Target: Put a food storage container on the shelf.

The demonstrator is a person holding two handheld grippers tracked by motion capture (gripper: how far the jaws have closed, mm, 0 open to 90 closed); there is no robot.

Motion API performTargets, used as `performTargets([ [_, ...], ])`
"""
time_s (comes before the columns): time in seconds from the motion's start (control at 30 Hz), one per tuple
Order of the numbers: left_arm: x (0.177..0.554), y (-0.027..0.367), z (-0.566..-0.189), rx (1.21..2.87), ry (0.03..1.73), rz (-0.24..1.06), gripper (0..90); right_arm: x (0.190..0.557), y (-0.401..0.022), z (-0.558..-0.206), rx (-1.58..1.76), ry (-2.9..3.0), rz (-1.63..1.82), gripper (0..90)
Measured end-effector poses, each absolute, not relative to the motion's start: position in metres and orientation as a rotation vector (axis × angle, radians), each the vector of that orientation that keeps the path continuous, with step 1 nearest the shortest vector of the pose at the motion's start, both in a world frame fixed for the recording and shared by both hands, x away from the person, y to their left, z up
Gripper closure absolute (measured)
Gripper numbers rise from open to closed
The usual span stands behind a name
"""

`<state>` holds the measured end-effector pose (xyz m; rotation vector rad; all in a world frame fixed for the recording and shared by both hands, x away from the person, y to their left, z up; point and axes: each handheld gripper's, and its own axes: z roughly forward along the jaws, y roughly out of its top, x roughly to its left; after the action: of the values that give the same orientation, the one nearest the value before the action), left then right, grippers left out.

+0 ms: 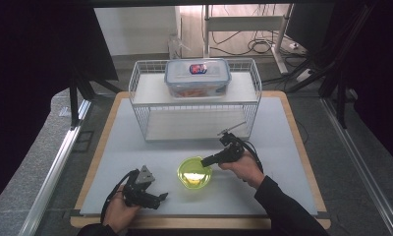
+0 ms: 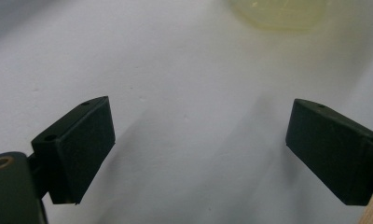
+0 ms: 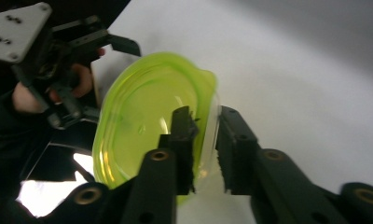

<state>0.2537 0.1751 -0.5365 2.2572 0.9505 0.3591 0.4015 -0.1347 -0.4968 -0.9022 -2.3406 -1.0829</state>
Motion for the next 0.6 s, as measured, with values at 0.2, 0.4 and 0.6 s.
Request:
performTargets([
  [0.2,0.254,0.174,-0.537,2.265,0.947,0.357,7.8,0.397,-0.135,-0.492,-0.898,-2.334,-1.068,81.2],
  [0.4,0.254,0.174,-0.537,2.268,0.945,0.356,7.8,0.396,-0.141,-0.493,-0.926,-2.254,-1.098,82.4],
  [0.6,0.254,0.173,-0.538,2.269,0.944,0.356,7.8,0.397,-0.149,-0.491,-0.948,-2.219,-1.147,82.7],
])
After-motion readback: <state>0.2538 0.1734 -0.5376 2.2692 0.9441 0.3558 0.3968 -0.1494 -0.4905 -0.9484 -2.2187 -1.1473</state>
